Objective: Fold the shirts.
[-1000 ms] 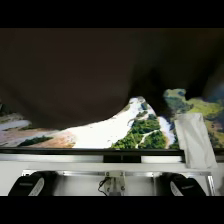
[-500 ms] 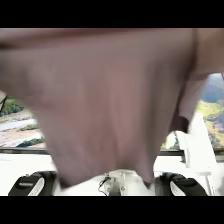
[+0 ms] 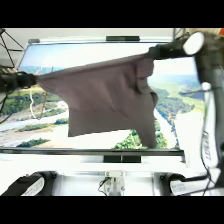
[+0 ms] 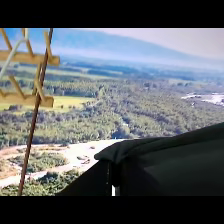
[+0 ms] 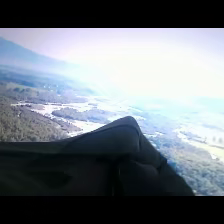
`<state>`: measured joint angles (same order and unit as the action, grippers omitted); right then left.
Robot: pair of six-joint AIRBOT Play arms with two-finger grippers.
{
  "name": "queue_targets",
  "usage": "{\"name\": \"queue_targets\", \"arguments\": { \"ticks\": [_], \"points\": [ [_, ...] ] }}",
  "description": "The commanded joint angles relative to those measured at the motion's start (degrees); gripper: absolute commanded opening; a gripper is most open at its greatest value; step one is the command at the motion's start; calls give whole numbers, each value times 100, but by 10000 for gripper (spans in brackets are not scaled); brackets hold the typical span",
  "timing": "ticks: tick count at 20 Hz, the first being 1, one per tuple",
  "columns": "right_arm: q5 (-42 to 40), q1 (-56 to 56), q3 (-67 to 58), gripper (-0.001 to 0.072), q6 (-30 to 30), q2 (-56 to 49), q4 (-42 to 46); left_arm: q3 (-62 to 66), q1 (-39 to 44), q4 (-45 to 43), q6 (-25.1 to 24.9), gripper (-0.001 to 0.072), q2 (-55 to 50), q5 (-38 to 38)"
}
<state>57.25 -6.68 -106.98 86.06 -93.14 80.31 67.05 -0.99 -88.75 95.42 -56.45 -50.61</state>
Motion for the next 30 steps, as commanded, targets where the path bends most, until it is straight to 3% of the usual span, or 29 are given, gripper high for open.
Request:
{"name": "queue_targets", "arguments": {
  "ticks": [1, 5, 6, 7, 8, 9, 11, 13, 14, 16, 18, 22, 23, 25, 28, 30],
  "points": [
    [-199, 2, -4, 53, 520, -994, -603, -39, -111, -271, 649, 40, -1036, -44],
    [197, 2, -4, 64, 531, -1609, -1259, -39, -111, 601, 844, 42, -2028, -42],
    [278, 4, -4, 163, 529, -1659, -1255, -39, -114, 977, 841, 57, -2216, -44],
    [396, 9, -13, 445, 498, -1646, -1252, -35, -114, 1425, 837, 229, -2367, -74],
    [599, 59, -44, 552, 343, -1576, -1224, 11, -140, 1751, 833, 546, -2435, -289],
    [916, 136, -52, 551, 96, -1425, -1126, 144, -219, 1829, 710, 711, -2448, -726],
    [1954, 358, -50, 551, -264, -1043, -352, 509, -511, 1790, 2, 705, -2426, -2050],
    [3147, 737, -4, 551, -319, -837, 452, 483, -863, 1711, -334, 705, -2332, -3281],
    [3412, 1029, 170, 551, -251, -752, 186, 203, -992, 1672, -428, 705, -2210, -3545],
    [3585, 1596, 817, 552, -229, -538, -826, -748, -1084, 1705, -496, 705, -1838, -3261],
    [3578, 1891, 1438, 551, -389, -367, -1545, -1812, -1071, 2103, -507, 704, -1530, -2441],
    [3475, 1875, 1961, 553, -636, -348, -1663, -2870, -949, 3130, -800, 704, -1598, -1237],
    [3405, 1851, 2052, 687, -636, -348, -1663, -2964, -855, 3141, -800, 704, -1639, -1038],
    [3268, 1757, 2223, 694, -704, -348, -1670, -3003, -669, 3141, -796, 692, -1722, -750],
    [3001, 1517, 2492, 694, -815, -348, -1622, -2994, -431, 3182, -621, 352, -1742, -328],
    [2682, 1274, 2660, 692, -848, -348, -1508, -2990, -424, 3178, -546, 36, -1720, -234]
  ]
}}
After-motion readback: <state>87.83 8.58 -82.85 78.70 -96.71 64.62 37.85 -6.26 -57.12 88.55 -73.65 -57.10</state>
